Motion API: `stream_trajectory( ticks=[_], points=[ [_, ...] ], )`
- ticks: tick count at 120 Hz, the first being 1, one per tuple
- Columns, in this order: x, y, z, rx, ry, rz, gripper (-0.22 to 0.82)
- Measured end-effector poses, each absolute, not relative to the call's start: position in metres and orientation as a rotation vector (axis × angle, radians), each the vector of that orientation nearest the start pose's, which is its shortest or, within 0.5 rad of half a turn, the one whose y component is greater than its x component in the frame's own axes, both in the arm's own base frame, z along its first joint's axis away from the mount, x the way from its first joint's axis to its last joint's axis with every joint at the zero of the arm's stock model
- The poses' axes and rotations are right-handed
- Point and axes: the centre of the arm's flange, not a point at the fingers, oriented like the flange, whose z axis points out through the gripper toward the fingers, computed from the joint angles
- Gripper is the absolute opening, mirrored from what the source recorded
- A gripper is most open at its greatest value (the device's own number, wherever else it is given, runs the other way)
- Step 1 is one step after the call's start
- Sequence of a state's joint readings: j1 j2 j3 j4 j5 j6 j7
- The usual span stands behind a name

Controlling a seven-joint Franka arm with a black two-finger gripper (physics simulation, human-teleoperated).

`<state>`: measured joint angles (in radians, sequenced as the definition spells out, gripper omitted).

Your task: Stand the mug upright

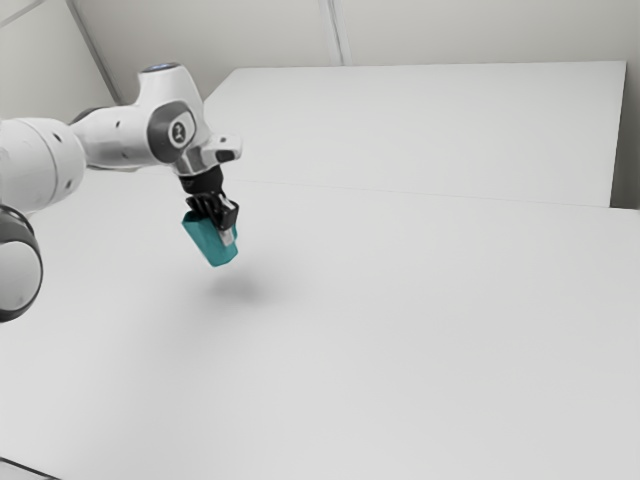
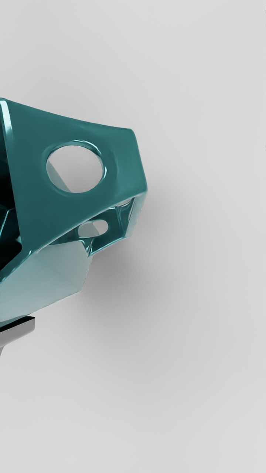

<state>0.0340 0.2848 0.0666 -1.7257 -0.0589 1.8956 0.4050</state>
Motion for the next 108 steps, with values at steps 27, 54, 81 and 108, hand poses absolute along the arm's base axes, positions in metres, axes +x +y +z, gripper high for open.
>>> stream_trajectory(
  ticks=[27, 54, 81, 108],
  points=[
    [0.633, 0.049, 0.39, -3.122, 0.404, 0.124, -0.18],
    [0.641, 0.047, 0.371, -3.101, 0.361, 0.104, -0.18],
    [0.646, 0.043, 0.355, -3.098, 0.328, 0.101, -0.18],
    [0.649, 0.042, 0.344, -3.098, 0.298, 0.094, -0.18]
  ],
)
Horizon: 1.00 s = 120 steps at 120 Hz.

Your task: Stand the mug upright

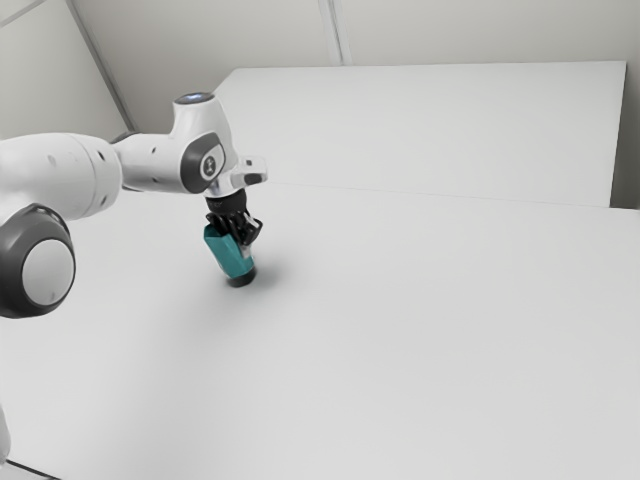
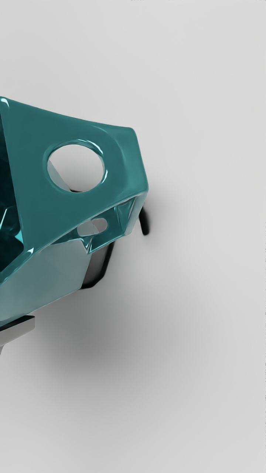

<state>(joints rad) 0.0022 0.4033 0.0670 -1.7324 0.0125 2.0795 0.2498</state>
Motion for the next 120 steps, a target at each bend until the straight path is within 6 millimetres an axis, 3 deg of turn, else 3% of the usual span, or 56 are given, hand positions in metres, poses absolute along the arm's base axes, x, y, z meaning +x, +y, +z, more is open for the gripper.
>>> stream_trajectory(
  ticks=[12, 36, 56, 74, 102, 120],
  points=[
    [0.65, 0.042, 0.342, -3.098, 0.287, 0.091, -0.17],
    [0.648, 0.042, 0.338, -3.1, 0.282, 0.102, 0.25],
    [0.648, 0.042, 0.348, -3.1, 0.284, 0.082, 0.44],
    [0.643, 0.037, 0.387, -3.104, 0.291, 0.02, 0.53],
    [0.616, 0.005, 0.48, -3.116, 0.345, -0.045, 0.58],
    [0.597, -0.014, 0.523, -3.115, 0.383, -0.053, 0.59]
  ],
)
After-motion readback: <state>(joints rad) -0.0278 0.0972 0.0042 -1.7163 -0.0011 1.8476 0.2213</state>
